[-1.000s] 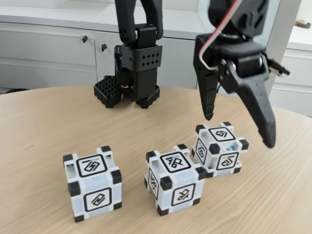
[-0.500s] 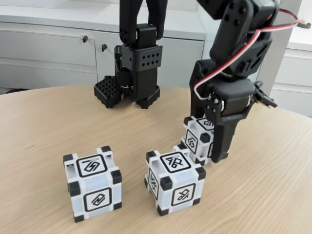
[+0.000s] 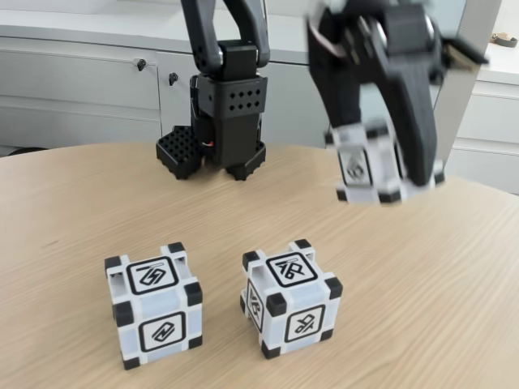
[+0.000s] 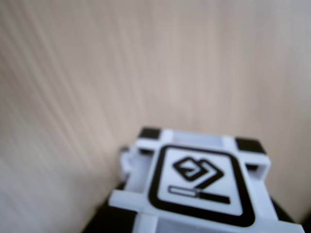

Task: Stack cubes from left to right.

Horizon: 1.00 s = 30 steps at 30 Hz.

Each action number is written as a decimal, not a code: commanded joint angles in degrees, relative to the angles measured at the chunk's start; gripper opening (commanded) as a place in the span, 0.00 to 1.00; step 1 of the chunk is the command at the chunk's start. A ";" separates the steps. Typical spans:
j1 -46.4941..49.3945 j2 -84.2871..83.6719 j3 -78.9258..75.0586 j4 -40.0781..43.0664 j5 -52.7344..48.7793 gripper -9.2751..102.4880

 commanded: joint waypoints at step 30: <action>38.94 -9.93 -6.86 8.53 -17.40 0.08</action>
